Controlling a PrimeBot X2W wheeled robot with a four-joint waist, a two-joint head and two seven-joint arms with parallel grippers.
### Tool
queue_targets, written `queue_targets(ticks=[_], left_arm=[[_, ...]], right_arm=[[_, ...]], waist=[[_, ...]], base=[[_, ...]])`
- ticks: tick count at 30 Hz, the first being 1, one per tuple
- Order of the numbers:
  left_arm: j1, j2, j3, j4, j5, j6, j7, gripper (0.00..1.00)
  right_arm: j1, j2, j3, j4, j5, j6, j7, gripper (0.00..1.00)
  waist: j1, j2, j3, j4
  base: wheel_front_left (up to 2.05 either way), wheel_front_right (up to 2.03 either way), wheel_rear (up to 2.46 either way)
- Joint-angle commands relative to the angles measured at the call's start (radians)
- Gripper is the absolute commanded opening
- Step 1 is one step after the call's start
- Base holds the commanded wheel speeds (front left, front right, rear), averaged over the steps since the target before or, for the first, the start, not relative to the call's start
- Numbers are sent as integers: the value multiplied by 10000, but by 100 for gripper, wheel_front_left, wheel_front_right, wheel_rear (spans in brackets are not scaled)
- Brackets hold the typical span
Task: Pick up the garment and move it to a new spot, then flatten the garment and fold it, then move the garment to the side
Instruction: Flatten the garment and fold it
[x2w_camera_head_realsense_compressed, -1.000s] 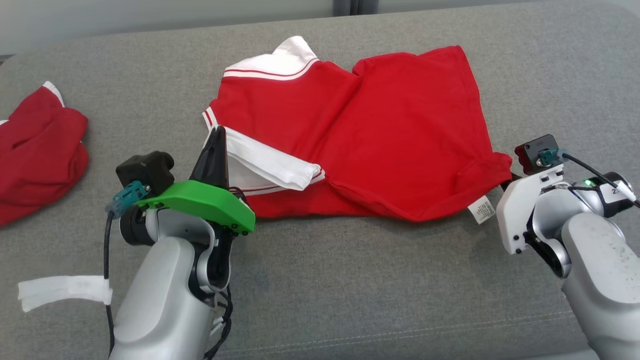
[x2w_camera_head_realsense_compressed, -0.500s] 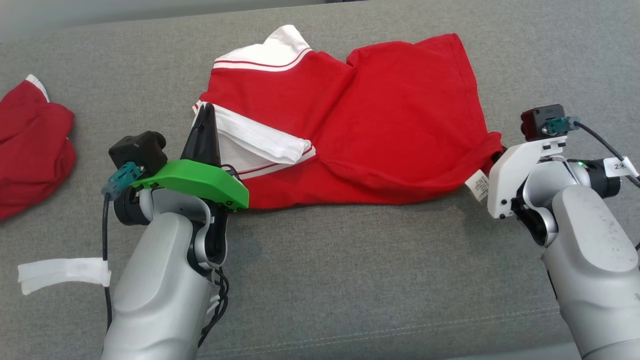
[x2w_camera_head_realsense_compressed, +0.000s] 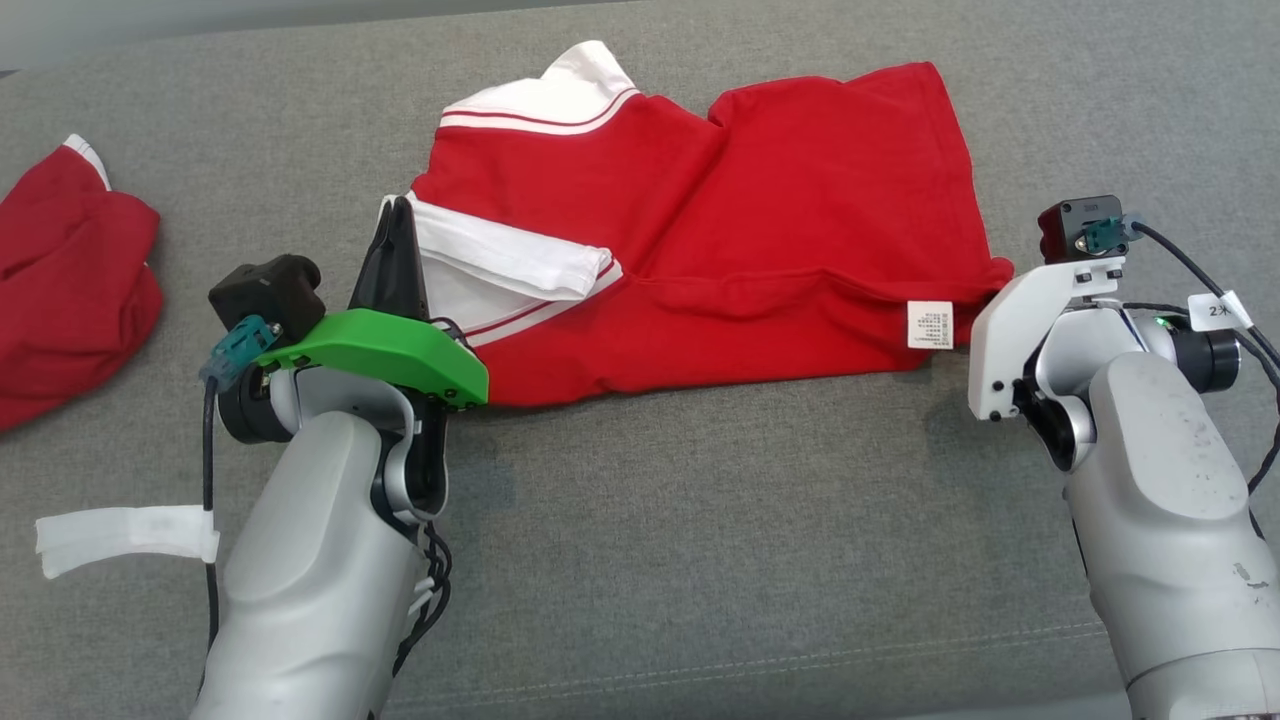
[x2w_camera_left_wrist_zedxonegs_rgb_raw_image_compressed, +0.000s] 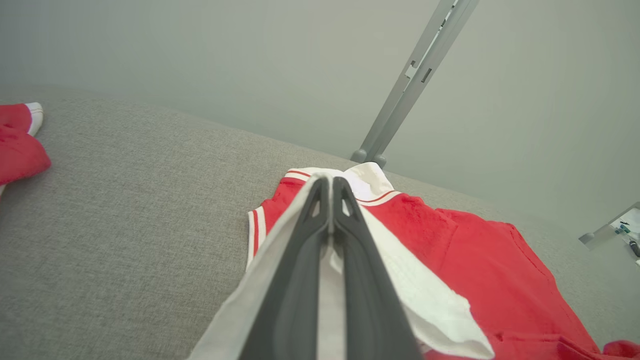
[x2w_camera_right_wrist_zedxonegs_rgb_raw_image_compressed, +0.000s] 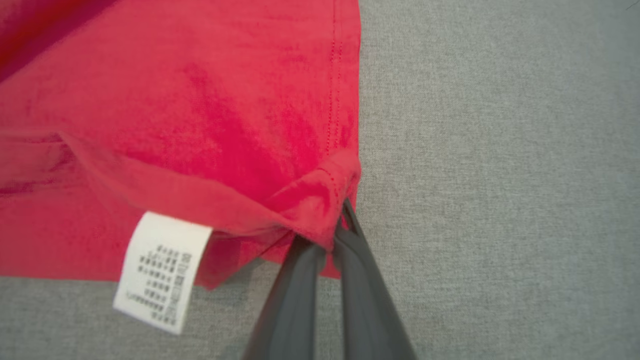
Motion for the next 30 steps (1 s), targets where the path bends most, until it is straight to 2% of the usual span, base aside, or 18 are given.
queue_targets(ticks=[1, 2, 3, 4, 5, 6, 12, 16, 22, 26, 30], left_arm=[[-204, 26, -23, 94, -43, -64, -73, 0], [-248, 29, -36, 137, -41, -71, -94, 0], [-304, 27, -60, 175, 10, -33, -121, 0], [-353, 26, -79, 211, 90, 25, -147, 14], [-386, 25, -93, 244, 119, 41, -189, 81], [-409, 24, -128, 284, 171, 23, -217, 100], [-453, 55, -259, 290, 436, -250, -313, 100], [-51, 309, -378, 153, 766, -363, -385, 100], [860, 855, -902, 157, 1478, -201, -214, 100], [1444, 1204, -1348, 186, 1950, 78, 118, 100], [1824, 1227, -1462, 277, 2020, 395, 375, 100]], right_arm=[[-241, 57, -25, 39, -73, -14, -115, 0], [-304, 90, -48, 63, -110, -14, -203, 7], [-340, 112, -62, 124, -133, -14, -294, 70], [-373, 120, -105, 169, -185, -14, -424, 100], [-420, 128, -143, 246, -224, -14, -497, 100], [-492, 143, -199, 276, -269, -14, -632, 100], [-634, 223, -501, 462, -637, -14, -1372, 100], [-475, 262, -600, 493, -742, -14, -1616, 100], [29, 171, -505, 325, -708, -14, -1320, 100], [543, 53, -164, 170, -588, -14, -827, 100], [947, -30, -10, -17, -497, -14, -652, 100]], waist=[[0, 0, 35, -4], [0, 0, 54, -6], [0, 0, 74, -8], [0, 0, 88, -6], [0, 0, 97, 0], [0, 0, 100, 8], [0, 0, 17, 72], [0, 0, -206, 90], [0, 0, -595, 101], [0, 0, -717, 120], [0, 0, -731, 136]], base=[[0, 0, 0], [0, 0, 0], [0, 0, 0], [0, 0, 0], [0, 0, 0], [0, 0, 0], [0, 0, 0], [0, 0, 0], [0, 0, 0], [0, 0, 0], [0, 0, 0]])
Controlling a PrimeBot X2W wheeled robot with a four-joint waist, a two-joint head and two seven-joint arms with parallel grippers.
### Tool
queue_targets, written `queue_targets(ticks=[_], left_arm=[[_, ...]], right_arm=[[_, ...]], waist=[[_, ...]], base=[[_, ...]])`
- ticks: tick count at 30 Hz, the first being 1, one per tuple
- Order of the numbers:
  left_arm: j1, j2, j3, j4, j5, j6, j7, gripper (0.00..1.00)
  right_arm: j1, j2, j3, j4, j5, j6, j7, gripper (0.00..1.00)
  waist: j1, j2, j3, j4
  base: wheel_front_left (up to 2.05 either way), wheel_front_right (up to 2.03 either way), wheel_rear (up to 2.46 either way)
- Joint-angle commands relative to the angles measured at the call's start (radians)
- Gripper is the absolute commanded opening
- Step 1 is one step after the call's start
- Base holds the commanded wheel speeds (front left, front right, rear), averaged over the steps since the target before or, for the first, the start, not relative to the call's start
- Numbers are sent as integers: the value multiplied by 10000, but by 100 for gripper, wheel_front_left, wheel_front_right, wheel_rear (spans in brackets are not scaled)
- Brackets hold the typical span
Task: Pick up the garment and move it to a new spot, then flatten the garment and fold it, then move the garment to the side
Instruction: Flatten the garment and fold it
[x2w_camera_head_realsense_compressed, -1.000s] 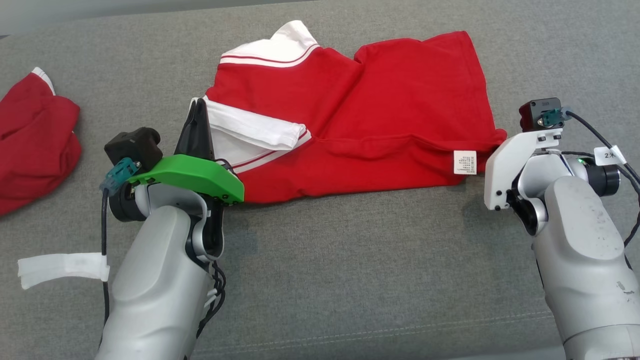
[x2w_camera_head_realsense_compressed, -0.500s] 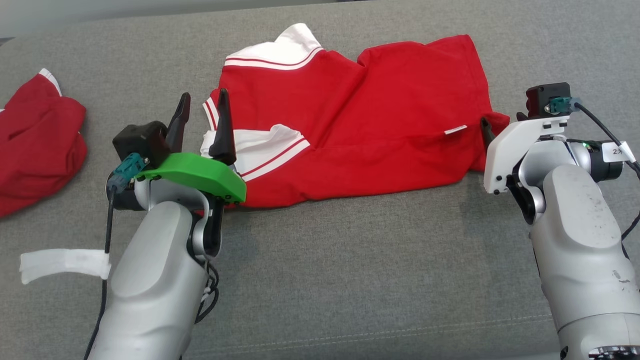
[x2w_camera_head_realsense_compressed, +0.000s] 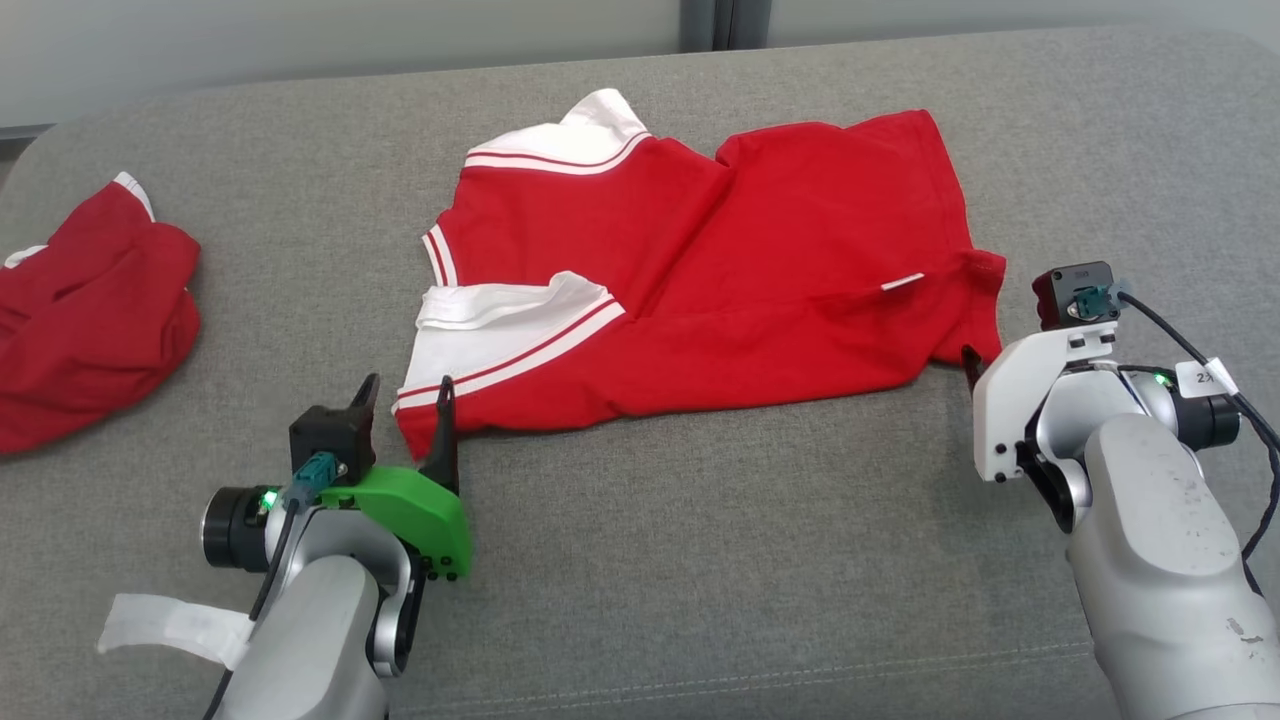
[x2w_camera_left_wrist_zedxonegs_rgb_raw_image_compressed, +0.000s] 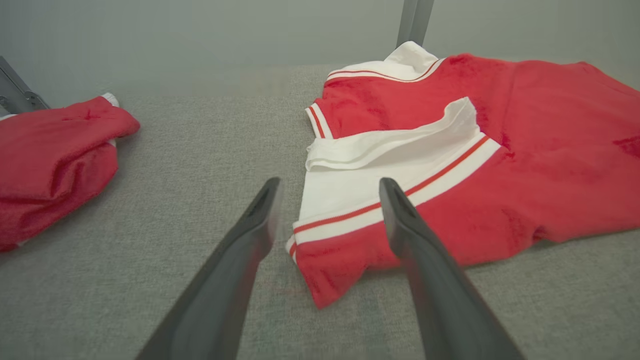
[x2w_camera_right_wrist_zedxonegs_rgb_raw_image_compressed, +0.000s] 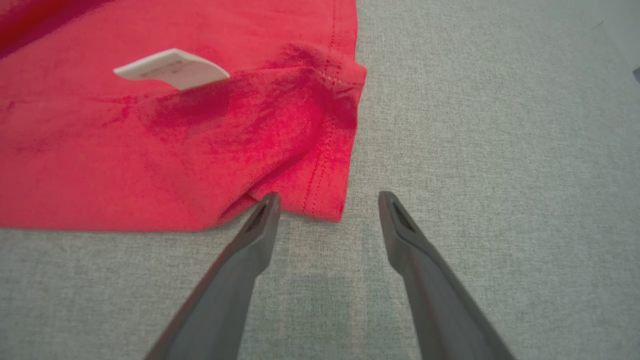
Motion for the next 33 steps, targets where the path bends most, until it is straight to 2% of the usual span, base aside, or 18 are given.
queue_targets(ticks=[1, 11, 16, 27, 28, 29, 30, 31, 33], left_arm=[[139, -17, 11, 7, -32, 94, 43, 100], [-94, -63, -173, 238, 48, 338, 379, 100], [-279, -116, -186, 455, -59, 333, 474, 100], [-729, -203, -379, 1117, -233, 233, 1388, 100], [-735, -215, -399, 1172, -259, 216, 1537, 93], [-738, -232, -416, 1212, -303, 192, 1678, 76], [-735, -236, -455, 1263, -329, 174, 1850, 54], [-725, -248, -495, 1299, -346, 150, 2005, 44], [-676, -263, -568, 1295, -393, 125, 2230, 16]], right_arm=[[179, -22, 43, -102, 100, -14, -8, 100], [4, 55, -97, 103, -276, -14, -7, 100], [-213, 96, -312, 313, -378, -14, -163, 100], [-664, 219, -556, 832, -651, -14, -347, 100], [-698, 233, -559, 891, -666, -14, -335, 100], [-732, 246, -569, 938, -699, -14, -337, 100], [-756, 257, -577, 982, -730, -14, -351, 100], [-763, 266, -585, 1027, -746, -14, -375, 100], [-794, 278, -577, 1141, -779, -14, -365, 100]], waist=[[0, 0, 15, 14], [0, 0, 273, 135], [0, 0, 456, 220], [0, 0, 881, 200], [0, 0, 905, 195], [0, 0, 923, 194], [0, 0, 934, 194], [0, 0, 936, 198], [0, 0, 907, 215]], base=[[0, 0, 0], [0, 0, 0], [0, 0, 0], [0, 0, 0], [0, 0, 0], [0, 0, 0], [0, 0, 0], [0, 0, 0], [0, 0, 0]])
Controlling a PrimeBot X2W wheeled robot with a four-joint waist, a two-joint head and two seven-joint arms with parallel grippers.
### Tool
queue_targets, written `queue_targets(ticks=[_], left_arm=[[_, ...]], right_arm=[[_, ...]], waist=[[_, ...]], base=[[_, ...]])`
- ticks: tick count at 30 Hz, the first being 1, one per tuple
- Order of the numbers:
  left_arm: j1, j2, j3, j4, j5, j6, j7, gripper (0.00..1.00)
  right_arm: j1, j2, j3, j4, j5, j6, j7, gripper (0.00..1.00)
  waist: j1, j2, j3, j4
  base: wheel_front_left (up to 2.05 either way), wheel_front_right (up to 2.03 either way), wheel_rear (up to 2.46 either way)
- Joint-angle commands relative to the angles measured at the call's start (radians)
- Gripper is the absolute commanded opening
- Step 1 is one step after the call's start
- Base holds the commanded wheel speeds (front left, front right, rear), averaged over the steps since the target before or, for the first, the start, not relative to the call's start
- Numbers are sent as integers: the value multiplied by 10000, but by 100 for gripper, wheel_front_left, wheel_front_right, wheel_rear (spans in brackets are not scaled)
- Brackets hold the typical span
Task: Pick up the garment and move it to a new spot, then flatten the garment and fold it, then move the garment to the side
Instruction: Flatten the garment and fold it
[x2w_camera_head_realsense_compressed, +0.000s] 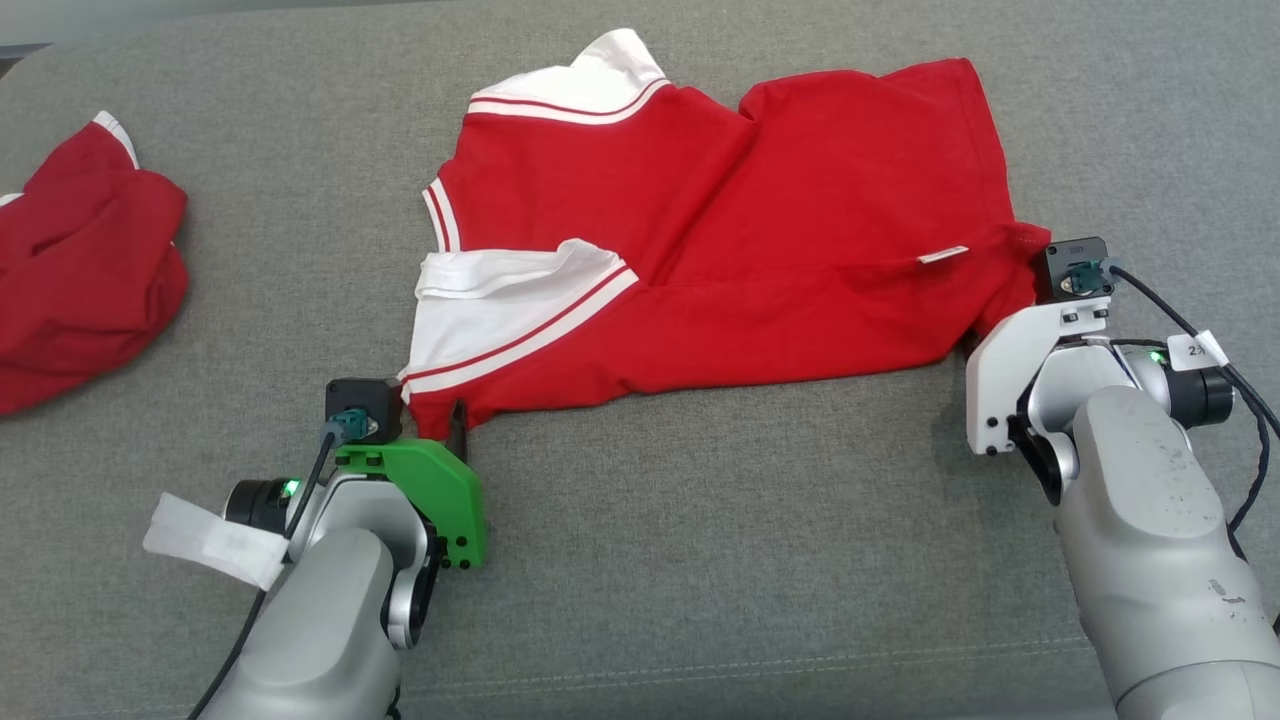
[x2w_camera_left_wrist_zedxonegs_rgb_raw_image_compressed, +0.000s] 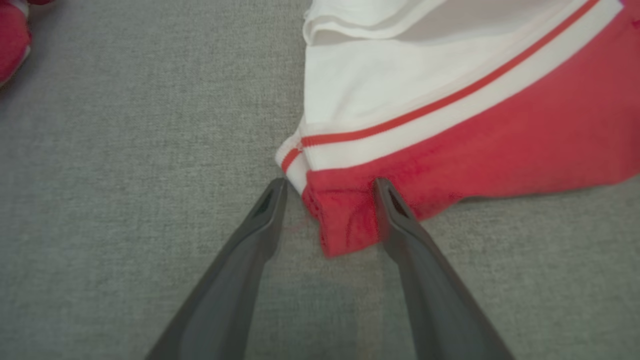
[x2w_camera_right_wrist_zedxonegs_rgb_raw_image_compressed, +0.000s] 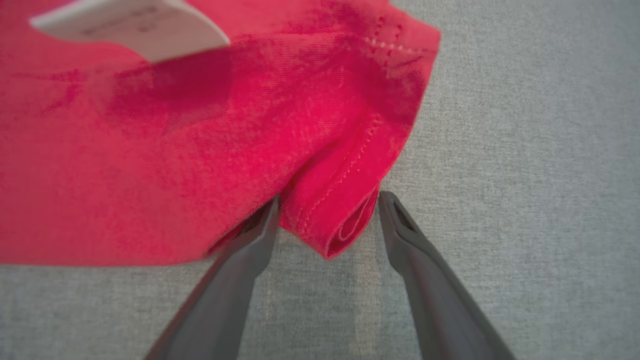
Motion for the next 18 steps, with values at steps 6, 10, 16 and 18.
queue_targets(ticks=[6, 10, 16, 18], left_arm=[[242, 113, -157, -31, -120, -49, 360, 0], [342, 151, -170, -214, -144, -42, 180, 0], [579, 321, -199, -423, -120, 3, -35, 0], [726, 411, -225, -503, -149, -47, -14, 0]], right_arm=[[-44, -7, -64, 341, -101, -14, 9, 3], [-32, -56, -106, 445, -158, -14, -80, 0], [378, -227, -203, 464, 31, -14, -109, 0], [586, -327, -176, 427, 173, -16, 46, 0]], waist=[[0, 0, -114, 73], [0, 0, -199, 87], [0, 0, -534, 121], [0, 0, -682, 136]], base=[[0, 0, 0], [0, 0, 0], [0, 0, 0], [0, 0, 0]])
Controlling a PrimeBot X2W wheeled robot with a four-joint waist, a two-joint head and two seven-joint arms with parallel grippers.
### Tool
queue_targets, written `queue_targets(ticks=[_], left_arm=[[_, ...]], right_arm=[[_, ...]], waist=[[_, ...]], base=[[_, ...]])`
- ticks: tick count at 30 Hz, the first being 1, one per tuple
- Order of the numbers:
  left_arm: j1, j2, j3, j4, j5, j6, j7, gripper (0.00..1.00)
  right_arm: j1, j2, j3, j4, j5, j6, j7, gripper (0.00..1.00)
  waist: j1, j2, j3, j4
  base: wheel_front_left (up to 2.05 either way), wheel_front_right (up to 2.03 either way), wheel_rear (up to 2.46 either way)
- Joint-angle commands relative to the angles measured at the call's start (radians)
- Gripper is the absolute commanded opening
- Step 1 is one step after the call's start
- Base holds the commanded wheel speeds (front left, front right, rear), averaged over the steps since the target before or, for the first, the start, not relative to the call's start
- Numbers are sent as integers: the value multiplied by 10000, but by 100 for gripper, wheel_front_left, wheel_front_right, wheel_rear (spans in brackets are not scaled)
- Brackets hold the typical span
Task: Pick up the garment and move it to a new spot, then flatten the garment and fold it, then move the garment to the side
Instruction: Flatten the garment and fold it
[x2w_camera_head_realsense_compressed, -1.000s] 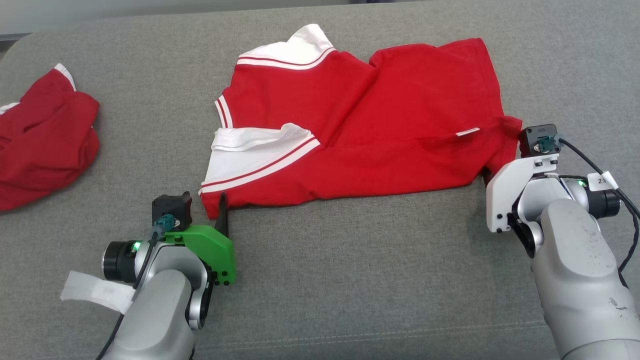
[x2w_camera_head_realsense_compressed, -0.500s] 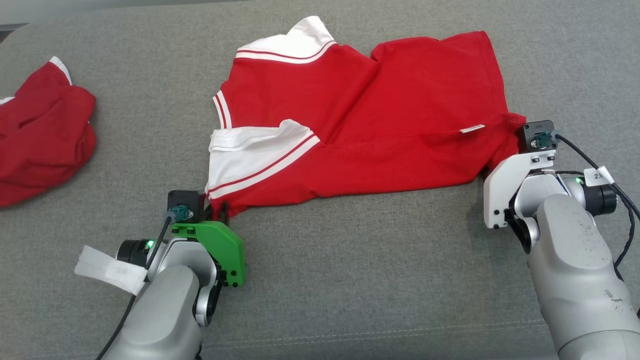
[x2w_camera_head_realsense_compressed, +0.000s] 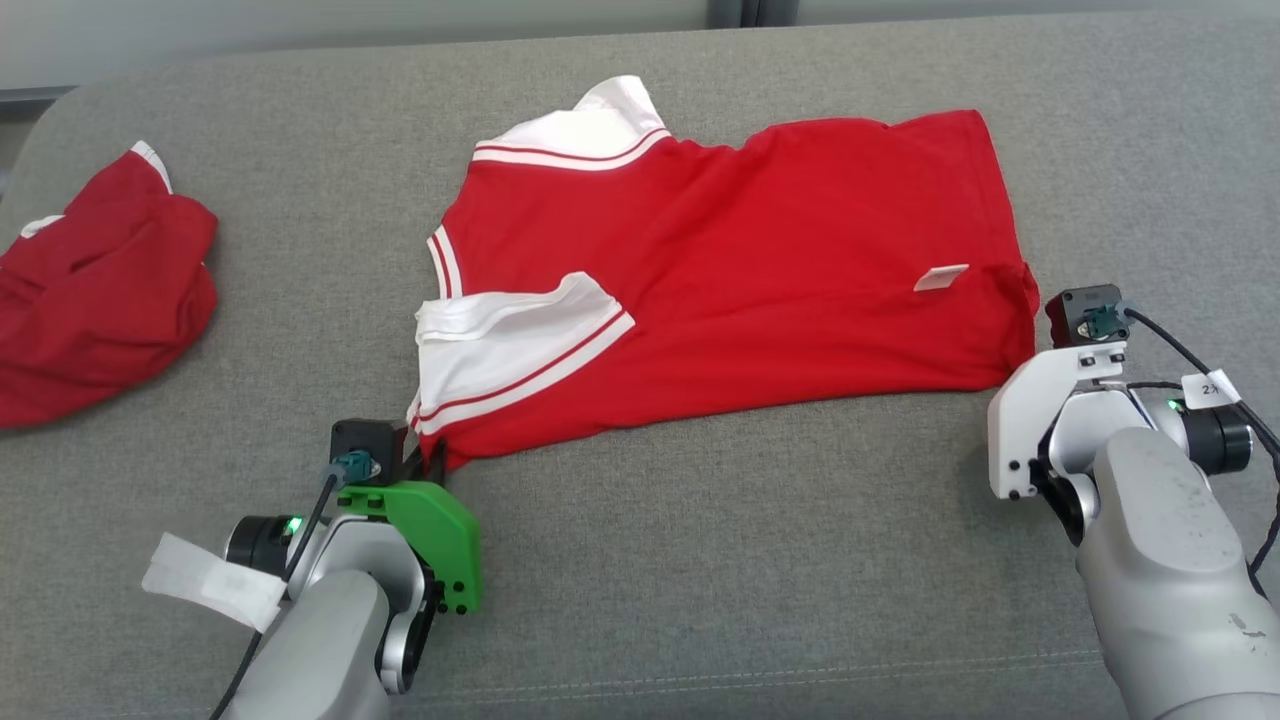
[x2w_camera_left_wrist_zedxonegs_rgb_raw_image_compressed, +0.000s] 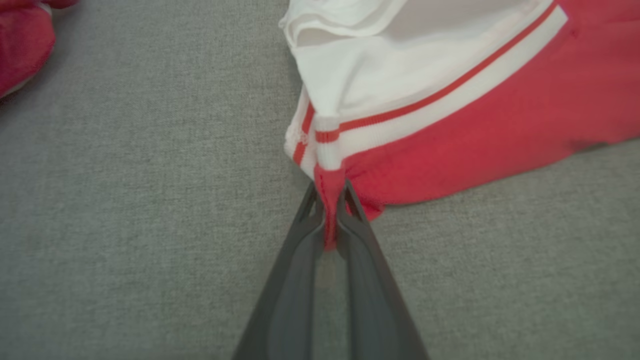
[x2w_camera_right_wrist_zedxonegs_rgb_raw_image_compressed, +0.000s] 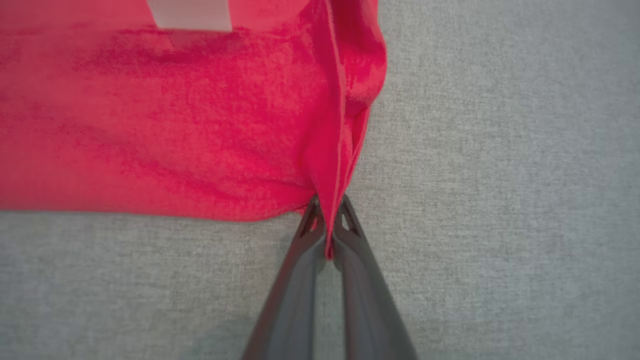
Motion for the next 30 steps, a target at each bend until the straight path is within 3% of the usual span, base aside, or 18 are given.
queue_targets(ticks=[1, 8, 19, 28, 29, 30], left_arm=[[210, 169, 14, -38, -37, -23, 4, 0], [965, 520, 80, -721, -310, 29, 319, 0], [2749, 1355, 103, -3085, -677, 532, 1511, 0], [3683, 1676, -164, -4091, -599, 903, 2002, 0], [3744, 1671, -209, -4122, -588, 925, 2021, 18], [3789, 1667, -240, -4130, -581, 937, 2013, 64]], right_arm=[[320, -145, 62, -27, 101, -18, 159, 0], [1210, -467, 449, -982, 925, -19, 837, 0], [3896, -851, 671, -4417, 2512, -19, 2827, 0], [5491, -426, 503, -6248, 2658, -19, 3648, 0], [5595, -380, 499, -6325, 2618, -18, 3630, 0], [5644, -358, 528, -6384, 2576, -18, 3543, 99]], waist=[[0, 0, -207, 24], [0, 0, -687, -84], [0, 0, -1410, 1], [0, 0, -1565, -16], [0, 0, -1572, -17], [0, 0, -1582, -18]], base=[[0, 0, 0], [0, 0, 0], [0, 0, 0], [0, 0, 0], [0, 0, 0], [0, 0, 0]])
